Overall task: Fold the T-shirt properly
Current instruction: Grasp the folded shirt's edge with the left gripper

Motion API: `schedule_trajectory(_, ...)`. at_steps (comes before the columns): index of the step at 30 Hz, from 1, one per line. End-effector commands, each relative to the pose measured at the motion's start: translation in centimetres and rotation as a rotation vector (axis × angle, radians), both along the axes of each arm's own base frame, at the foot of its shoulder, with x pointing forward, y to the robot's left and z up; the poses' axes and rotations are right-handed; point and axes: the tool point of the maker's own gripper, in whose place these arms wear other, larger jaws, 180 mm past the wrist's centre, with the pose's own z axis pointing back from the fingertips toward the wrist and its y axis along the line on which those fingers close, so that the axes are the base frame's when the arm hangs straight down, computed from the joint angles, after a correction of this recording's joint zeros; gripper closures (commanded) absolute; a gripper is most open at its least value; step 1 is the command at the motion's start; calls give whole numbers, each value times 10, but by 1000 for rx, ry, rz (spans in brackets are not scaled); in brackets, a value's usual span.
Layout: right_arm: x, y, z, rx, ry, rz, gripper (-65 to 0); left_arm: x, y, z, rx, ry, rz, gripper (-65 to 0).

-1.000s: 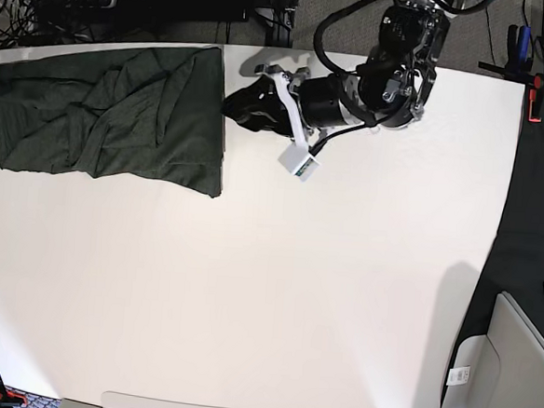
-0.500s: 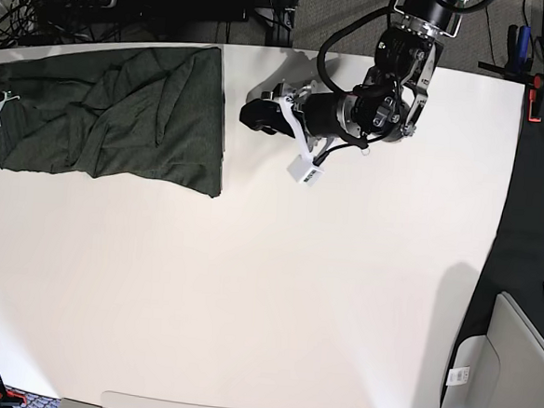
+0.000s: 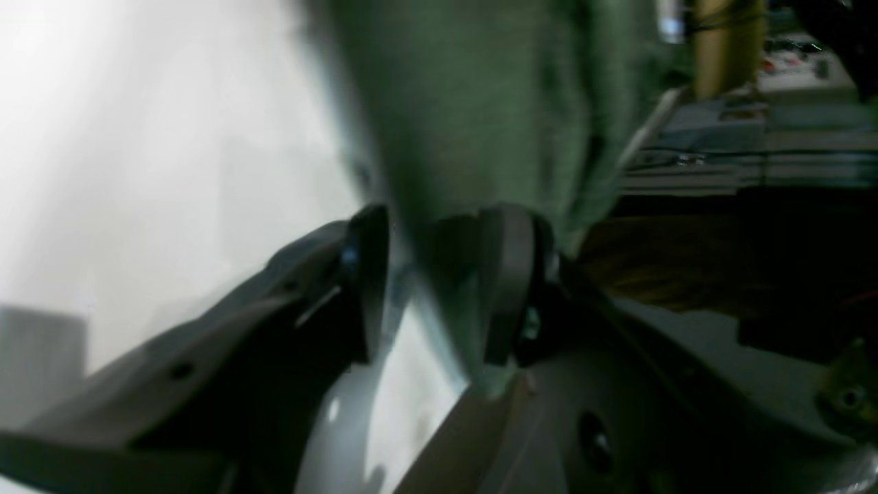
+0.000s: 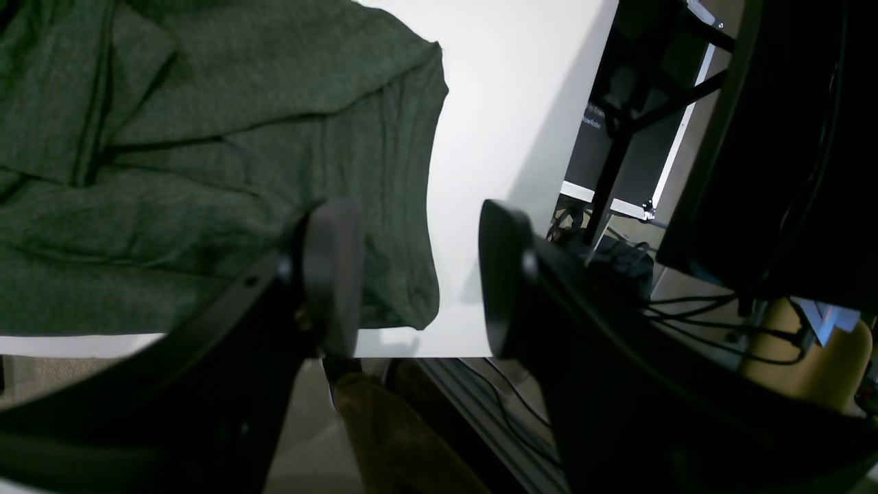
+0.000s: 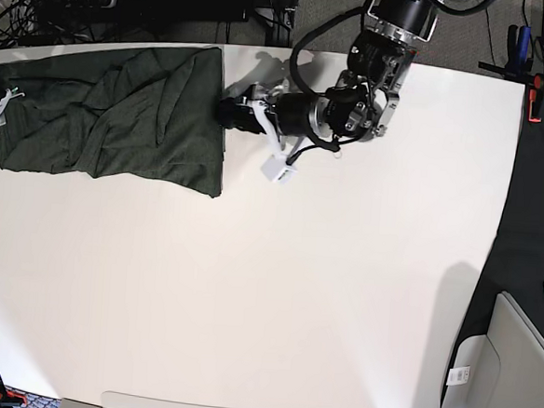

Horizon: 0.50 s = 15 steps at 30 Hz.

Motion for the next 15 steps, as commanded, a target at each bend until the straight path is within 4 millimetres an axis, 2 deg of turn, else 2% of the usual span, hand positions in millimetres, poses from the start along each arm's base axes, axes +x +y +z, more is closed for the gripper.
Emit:
schedule_trajectory(1, 5, -4, 14, -28, -34, 5, -250, 3, -5, 10, -22, -32, -19, -216)
schedule_trajectory(10, 6, -6, 16, -33, -34, 7, -250, -2, -31, 22, -21, -86, -130, -216)
schedule_trajectory(15, 6, -6, 16, -33, -34, 7, -250, -3, -38, 15, -1, -74, -166, -216)
